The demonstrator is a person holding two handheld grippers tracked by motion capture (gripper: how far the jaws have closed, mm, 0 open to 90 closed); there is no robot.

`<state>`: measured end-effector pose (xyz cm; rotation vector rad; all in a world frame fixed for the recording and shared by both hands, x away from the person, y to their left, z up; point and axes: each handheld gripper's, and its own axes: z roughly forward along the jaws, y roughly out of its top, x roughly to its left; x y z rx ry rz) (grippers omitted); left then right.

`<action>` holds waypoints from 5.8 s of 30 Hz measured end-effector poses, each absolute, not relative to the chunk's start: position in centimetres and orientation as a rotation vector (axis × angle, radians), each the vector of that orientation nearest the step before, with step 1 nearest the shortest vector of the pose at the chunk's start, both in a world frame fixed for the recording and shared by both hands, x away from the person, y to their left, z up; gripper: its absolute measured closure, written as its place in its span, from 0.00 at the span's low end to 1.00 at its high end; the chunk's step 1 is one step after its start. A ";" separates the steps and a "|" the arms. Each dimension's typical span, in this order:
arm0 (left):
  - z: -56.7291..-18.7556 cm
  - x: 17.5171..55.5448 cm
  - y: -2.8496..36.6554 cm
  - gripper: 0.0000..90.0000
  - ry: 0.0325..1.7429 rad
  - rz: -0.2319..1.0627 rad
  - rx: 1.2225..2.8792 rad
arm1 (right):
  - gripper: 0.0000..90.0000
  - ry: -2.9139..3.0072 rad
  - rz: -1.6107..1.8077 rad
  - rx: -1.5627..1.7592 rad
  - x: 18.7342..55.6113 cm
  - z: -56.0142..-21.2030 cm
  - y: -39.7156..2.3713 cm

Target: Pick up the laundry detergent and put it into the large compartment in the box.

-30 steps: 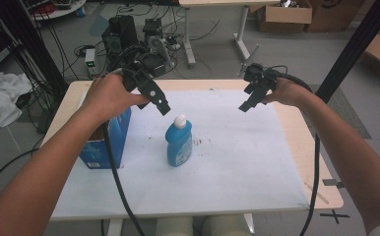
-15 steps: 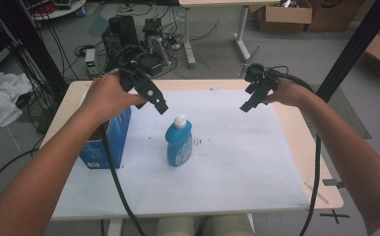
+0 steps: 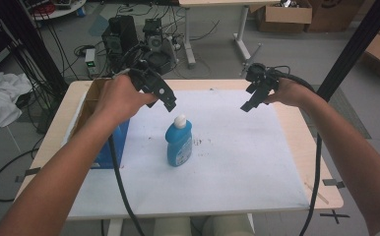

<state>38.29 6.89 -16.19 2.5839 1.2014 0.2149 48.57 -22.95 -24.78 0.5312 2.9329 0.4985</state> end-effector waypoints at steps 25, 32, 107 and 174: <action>-19.2 37.8 3.3 0.21 1.234 0.205 2.598 | 0.18 2.925 0.488 0.520 48.3 -24.7 -22.8; -20.6 38.1 2.6 0.21 1.217 0.210 2.646 | 0.18 2.928 0.487 0.516 48.4 -24.9 -22.7; -28.9 39.8 1.8 0.28 1.236 0.087 2.677 | 0.19 2.942 0.503 0.511 48.7 -25.6 -22.7; -14.0 39.3 6.1 0.42 1.336 0.202 2.540 | 0.19 2.953 0.501 0.498 47.9 -25.0 -22.5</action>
